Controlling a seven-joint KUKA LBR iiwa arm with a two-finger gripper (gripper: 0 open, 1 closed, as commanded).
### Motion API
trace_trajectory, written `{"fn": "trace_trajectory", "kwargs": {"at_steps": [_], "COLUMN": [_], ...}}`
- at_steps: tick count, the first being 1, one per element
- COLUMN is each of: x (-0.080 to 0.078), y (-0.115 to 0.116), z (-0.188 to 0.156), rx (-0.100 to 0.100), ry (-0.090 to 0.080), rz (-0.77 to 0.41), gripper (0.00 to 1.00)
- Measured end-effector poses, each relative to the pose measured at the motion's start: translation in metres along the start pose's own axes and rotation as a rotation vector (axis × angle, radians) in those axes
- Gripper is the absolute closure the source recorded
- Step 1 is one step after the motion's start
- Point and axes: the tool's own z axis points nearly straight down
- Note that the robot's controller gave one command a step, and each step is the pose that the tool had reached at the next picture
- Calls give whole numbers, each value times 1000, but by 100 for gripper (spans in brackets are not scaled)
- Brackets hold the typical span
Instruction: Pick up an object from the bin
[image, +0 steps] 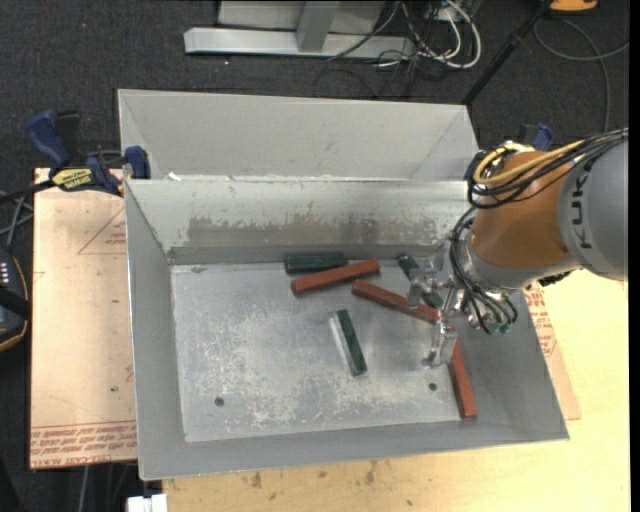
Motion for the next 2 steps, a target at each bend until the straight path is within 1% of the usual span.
{"fn": "trace_trajectory", "kwargs": {"at_steps": [1,2], "x": [-24,-65], "y": [-1,-12], "z": [28,32], "rx": [-3,-1], "ry": [8,3], "rz": [-194,241], "gripper": [0,100]}}
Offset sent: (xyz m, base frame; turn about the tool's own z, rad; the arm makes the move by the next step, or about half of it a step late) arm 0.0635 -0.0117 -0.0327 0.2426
